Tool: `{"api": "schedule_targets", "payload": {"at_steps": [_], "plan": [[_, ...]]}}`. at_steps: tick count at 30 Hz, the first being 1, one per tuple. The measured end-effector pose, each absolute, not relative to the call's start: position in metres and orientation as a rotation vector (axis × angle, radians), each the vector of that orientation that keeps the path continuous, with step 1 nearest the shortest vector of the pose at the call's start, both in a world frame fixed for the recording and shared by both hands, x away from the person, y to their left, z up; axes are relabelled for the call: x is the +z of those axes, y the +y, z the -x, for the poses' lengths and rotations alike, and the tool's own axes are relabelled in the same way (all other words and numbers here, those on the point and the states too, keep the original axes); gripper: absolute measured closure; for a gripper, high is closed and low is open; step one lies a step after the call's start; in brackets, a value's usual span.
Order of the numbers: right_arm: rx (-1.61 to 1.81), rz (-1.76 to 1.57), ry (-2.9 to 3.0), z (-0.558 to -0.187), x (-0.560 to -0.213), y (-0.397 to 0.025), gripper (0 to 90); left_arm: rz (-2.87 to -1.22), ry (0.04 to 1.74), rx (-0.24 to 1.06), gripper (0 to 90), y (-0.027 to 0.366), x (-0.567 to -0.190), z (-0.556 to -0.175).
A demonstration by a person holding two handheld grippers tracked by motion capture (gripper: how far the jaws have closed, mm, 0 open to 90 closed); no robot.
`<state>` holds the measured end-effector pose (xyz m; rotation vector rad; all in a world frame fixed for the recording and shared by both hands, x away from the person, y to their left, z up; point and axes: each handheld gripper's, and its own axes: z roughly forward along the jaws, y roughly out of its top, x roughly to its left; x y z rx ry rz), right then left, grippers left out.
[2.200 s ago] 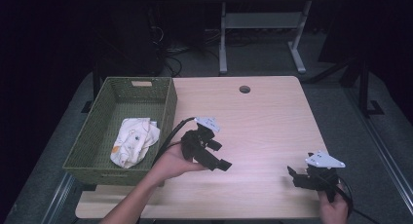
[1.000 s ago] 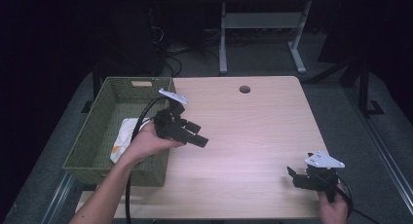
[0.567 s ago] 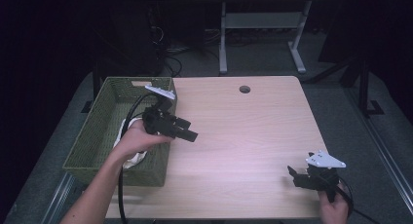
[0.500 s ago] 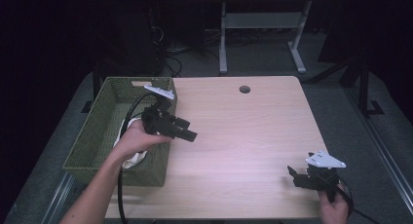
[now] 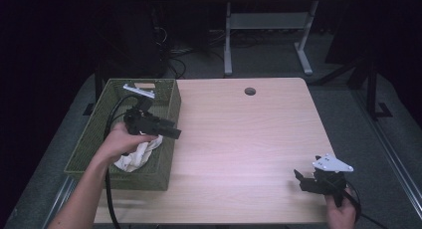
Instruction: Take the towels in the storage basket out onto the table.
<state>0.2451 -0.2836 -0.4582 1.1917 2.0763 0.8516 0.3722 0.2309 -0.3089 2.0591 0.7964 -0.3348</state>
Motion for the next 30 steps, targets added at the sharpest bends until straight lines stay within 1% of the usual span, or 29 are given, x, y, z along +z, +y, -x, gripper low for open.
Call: {"api": "schedule_targets", "payload": {"at_steps": [16,25,30], "plan": [[0.848,-1.185,2.079,-0.245,-0.458,-0.283,13.9,-2.009,0.93,-0.272,20.8,0.282,-0.316,-0.374],[0.845,-1.185,2.082,-0.246,-0.459,-0.282,13.9,-1.974,1.055,-0.248,20.8,0.311,-0.33,-0.377],[0.843,-1.185,2.084,-0.246,-0.459,-0.282,13.9,-1.978,1.101,-0.223,21.9,0.32,-0.334,-0.378]]}}
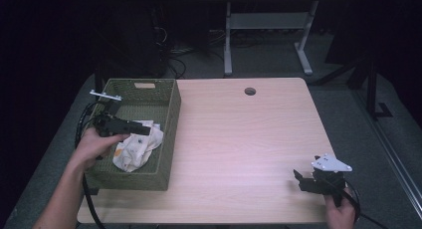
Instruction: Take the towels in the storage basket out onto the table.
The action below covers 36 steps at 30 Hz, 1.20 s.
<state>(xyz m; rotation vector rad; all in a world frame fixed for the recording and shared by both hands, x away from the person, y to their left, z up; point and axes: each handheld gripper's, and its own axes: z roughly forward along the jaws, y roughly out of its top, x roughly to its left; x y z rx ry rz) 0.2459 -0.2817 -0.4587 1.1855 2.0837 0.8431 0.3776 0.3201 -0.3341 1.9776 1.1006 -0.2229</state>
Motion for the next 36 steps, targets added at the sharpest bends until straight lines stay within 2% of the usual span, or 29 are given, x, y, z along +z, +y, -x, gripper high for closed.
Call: {"api": "schedule_targets", "payload": {"at_steps": [14,21,31,36], "plan": [[0.848,-1.184,2.084,-0.246,-0.459,-0.281,13.9,-2.076,1.332,-0.095,22.7,0.341,-0.357,-0.385],[0.854,-1.181,2.083,-0.245,-0.458,-0.282,13.9,-2.162,1.413,-0.033,23.7,0.339,-0.367,-0.39],[0.857,-1.175,2.084,-0.245,-0.457,-0.282,13.9,-2.257,1.521,0.008,30.1,0.335,-0.382,-0.396],[0.858,-1.175,2.083,-0.245,-0.457,-0.282,13.9,-2.351,1.527,0.049,32.0,0.327,-0.39,-0.399]]}}
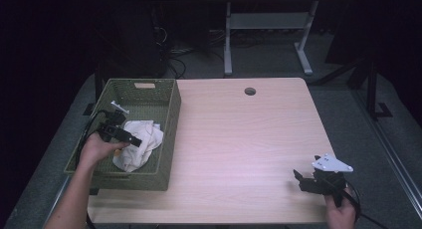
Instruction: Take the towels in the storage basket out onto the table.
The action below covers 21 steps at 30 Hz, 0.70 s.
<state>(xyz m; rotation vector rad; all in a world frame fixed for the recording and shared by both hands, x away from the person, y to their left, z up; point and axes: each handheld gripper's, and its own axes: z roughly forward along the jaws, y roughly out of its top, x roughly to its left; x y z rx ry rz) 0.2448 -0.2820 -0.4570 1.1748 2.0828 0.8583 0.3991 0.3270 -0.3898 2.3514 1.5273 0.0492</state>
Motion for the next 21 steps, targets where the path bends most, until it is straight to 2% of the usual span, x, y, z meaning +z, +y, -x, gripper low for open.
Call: {"api": "schedule_targets", "payload": {"at_steps": [8,21], "plan": [[0.865,-1.173,2.079,-0.244,-0.457,-0.282,13.9,-2.442,1.603,0.033,33.9,0.32,-0.406,-0.405],[0.868,-1.168,2.083,-0.244,-0.456,-0.281,13.9,-2.538,1.635,0.007,40.4,0.315,-0.419,-0.409]]}}
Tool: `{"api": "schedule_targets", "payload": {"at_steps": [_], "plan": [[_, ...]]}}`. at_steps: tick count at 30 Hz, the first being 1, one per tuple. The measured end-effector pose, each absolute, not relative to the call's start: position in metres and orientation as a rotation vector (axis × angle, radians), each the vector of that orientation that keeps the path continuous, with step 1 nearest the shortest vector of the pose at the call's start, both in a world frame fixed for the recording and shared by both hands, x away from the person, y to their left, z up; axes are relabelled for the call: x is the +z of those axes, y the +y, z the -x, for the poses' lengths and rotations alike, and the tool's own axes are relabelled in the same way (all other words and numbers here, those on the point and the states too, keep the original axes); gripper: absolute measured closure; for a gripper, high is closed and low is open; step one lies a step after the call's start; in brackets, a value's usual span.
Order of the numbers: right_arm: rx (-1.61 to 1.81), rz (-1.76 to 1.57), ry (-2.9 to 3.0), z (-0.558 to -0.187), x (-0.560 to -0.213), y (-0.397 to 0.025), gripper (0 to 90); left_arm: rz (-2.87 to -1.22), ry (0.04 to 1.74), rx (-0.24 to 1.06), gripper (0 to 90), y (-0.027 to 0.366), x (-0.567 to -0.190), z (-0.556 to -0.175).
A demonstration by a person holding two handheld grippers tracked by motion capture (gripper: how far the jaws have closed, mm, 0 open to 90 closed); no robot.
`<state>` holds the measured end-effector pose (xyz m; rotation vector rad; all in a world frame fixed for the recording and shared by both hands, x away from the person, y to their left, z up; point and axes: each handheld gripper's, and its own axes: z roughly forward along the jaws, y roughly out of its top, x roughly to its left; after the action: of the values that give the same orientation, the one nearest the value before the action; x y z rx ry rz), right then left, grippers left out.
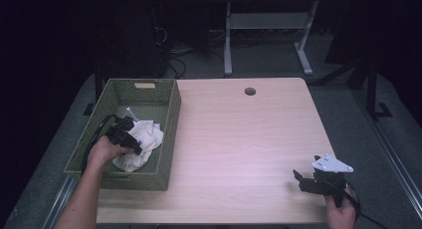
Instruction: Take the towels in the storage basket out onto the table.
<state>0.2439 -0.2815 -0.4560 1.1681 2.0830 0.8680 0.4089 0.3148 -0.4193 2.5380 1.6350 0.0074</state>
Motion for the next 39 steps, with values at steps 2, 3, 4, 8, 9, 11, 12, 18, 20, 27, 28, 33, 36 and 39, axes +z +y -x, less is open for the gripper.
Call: {"api": "schedule_targets", "payload": {"at_steps": [2,3,4,8,9,11,12,18,20,27,28,33,36,39], "plan": [[0.868,-1.168,2.082,-0.2438,-0.4559,-0.2813,13.9,-2.54,1.641,0.005,41.1,0.3148,-0.4206,-0.409],[0.868,-1.167,2.083,-0.2438,-0.4559,-0.2812,13.9,-2.541,1.642,0.004,41.4,0.3149,-0.4212,-0.4091],[0.869,-1.163,2.083,-0.244,-0.4558,-0.2813,13.9,-2.536,1.649,-0.002,41.8,0.3146,-0.422,-0.4088],[0.87,-1.161,2.084,-0.2438,-0.4556,-0.2811,13.9,-2.504,1.679,-0.003,43.6,0.3173,-0.4233,-0.409],[0.869,-1.16,2.084,-0.2437,-0.4557,-0.2811,13.9,-2.491,1.688,0.0,44.5,0.3183,-0.4234,-0.4092],[0.867,-1.159,2.083,-0.244,-0.4558,-0.2812,13.9,-2.477,1.705,-0.002,46.5,0.3187,-0.4237,-0.409],[0.866,-1.161,2.082,-0.2441,-0.4559,-0.2811,13.9,-2.477,1.705,-0.003,47.3,0.319,-0.4236,-0.4092],[0.867,-1.164,2.083,-0.244,-0.4565,-0.2821,13.9,-2.48,1.707,0.003,51.5,0.3197,-0.4237,-0.4096],[0.869,-1.163,2.079,-0.2441,-0.4566,-0.283,13.9,-2.48,1.708,0.003,52.9,0.3196,-0.4236,-0.4095],[0.87,-1.165,2.083,-0.245,-0.4577,-0.2843,13.9,-2.472,1.712,-0.004,62.8,0.3215,-0.423,-0.4096],[0.87,-1.165,2.083,-0.245,-0.4577,-0.2843,13.9,-2.473,1.712,-0.003,62.8,0.3217,-0.4228,-0.4095],[0.868,-1.169,2.08,-0.245,-0.4579,-0.2843,13.9,-2.476,1.694,-0.01,69.5,0.3213,-0.4228,-0.4086],[0.867,-1.168,2.079,-0.244,-0.4579,-0.2837,13.9,-2.475,1.691,-0.015,71.2,0.3213,-0.4227,-0.4086],[0.869,-1.174,2.074,-0.2441,-0.4577,-0.2842,13.9,-2.479,1.673,-0.017,72.0,0.3228,-0.4224,-0.4083]]}}
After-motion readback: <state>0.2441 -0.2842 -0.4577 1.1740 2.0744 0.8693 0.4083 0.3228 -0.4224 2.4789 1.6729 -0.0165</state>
